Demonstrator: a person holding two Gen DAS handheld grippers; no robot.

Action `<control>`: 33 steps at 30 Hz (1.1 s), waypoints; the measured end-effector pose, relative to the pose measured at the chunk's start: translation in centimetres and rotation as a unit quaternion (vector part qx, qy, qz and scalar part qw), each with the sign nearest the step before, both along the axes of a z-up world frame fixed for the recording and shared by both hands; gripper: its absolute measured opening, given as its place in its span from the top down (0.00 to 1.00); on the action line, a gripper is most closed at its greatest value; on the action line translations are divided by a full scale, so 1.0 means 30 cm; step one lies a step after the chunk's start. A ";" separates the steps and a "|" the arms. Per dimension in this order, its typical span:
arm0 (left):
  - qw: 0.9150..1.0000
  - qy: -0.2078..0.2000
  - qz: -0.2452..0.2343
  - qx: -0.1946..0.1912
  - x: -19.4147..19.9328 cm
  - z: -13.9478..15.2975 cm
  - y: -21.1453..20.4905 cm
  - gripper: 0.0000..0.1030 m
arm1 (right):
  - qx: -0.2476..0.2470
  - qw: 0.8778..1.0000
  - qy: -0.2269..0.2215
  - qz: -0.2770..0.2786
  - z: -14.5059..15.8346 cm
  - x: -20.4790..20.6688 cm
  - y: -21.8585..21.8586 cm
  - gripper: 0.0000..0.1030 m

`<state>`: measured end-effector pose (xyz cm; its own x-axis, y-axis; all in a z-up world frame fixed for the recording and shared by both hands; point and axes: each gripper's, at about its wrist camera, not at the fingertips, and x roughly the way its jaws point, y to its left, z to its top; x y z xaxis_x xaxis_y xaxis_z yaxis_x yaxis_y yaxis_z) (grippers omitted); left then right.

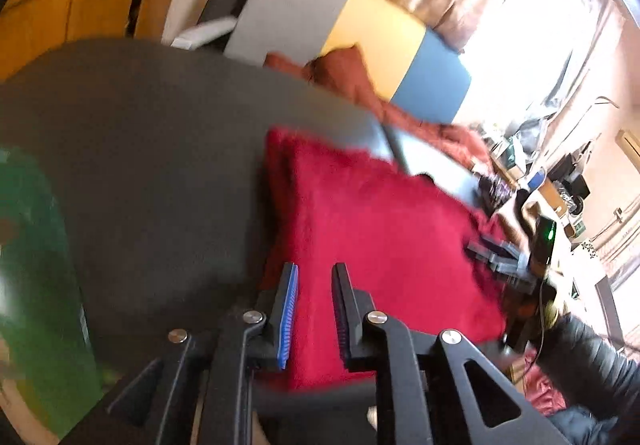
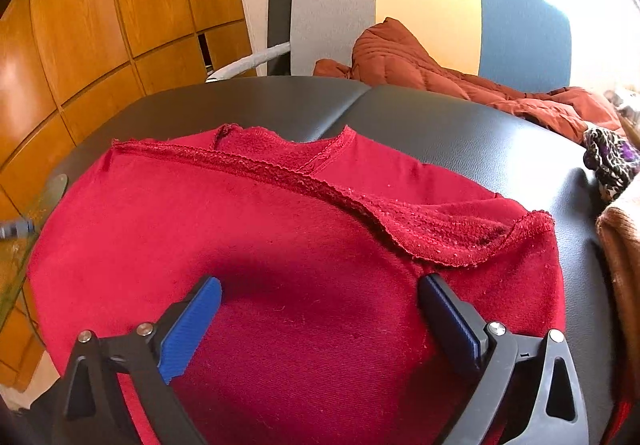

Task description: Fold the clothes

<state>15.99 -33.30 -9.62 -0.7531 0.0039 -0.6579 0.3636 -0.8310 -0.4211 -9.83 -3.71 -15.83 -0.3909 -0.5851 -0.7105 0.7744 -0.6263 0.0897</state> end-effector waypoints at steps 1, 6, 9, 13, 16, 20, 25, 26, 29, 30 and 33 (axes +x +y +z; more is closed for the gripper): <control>1.000 0.003 -0.001 -0.006 -0.040 0.008 0.006 0.84 | 0.000 1.000 0.000 0.000 0.000 0.000 0.000 0.02; 0.999 0.003 -0.008 -0.043 -0.248 0.027 0.042 0.83 | 0.000 1.000 0.002 -0.001 0.003 0.002 0.001 0.02; 0.998 -0.002 -0.019 -0.055 -0.356 0.020 0.055 0.83 | -0.001 1.000 0.001 0.000 0.003 0.001 0.001 0.02; 0.996 -0.029 -0.025 -0.085 -0.477 -0.027 0.054 0.83 | -0.006 1.000 -0.005 0.002 0.001 -0.006 0.002 0.00; 0.992 -0.062 -0.017 -0.111 -0.552 -0.087 0.035 0.83 | -0.012 1.000 -0.010 0.004 -0.001 -0.010 0.005 0.00; 0.996 -0.050 0.005 -0.078 -0.558 -0.182 -0.036 0.80 | -0.028 0.999 -0.021 0.006 -0.003 -0.020 0.018 0.00; 0.996 -0.050 0.013 -0.077 -0.558 -0.190 -0.036 0.81 | -0.045 0.998 -0.033 0.006 0.000 -0.026 0.029 0.00; 0.996 -0.050 0.013 -0.077 -0.559 -0.190 -0.035 0.81 | -0.047 0.998 -0.034 0.006 0.002 -0.025 0.030 0.00; 0.996 -0.049 0.013 -0.077 -0.555 -0.190 -0.033 0.81 | -0.054 0.998 -0.041 0.004 0.017 -0.021 0.041 0.00; 0.996 -0.049 0.013 -0.078 -0.553 -0.189 -0.032 0.81 | -0.058 0.997 -0.046 0.004 0.024 -0.020 0.048 0.00; 0.996 -0.049 0.012 -0.080 -0.555 -0.186 -0.032 0.81 | -0.067 0.996 -0.064 0.013 0.049 -0.018 0.063 0.02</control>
